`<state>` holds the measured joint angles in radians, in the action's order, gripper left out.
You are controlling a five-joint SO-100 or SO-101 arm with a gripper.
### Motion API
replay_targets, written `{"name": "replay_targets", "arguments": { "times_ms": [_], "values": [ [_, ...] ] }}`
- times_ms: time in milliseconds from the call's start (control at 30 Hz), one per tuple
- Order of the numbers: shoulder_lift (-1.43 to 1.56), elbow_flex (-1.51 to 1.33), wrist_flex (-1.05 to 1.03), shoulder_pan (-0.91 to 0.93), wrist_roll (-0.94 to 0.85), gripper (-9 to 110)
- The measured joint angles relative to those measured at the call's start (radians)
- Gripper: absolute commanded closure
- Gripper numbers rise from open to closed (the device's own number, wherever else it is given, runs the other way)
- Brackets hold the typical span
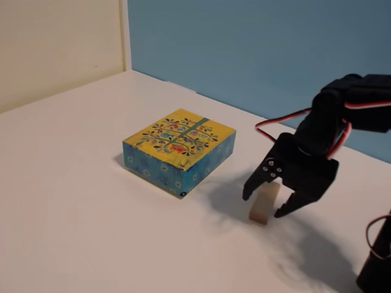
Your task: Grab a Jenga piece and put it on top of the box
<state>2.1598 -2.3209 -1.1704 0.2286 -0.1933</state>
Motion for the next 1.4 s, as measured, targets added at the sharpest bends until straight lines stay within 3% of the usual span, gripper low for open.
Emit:
{"name": "replay_targets", "arguments": {
  "times_ms": [1400],
  "values": [
    [-0.187,-0.005,0.087,0.115,-0.003,82]
  ]
}}
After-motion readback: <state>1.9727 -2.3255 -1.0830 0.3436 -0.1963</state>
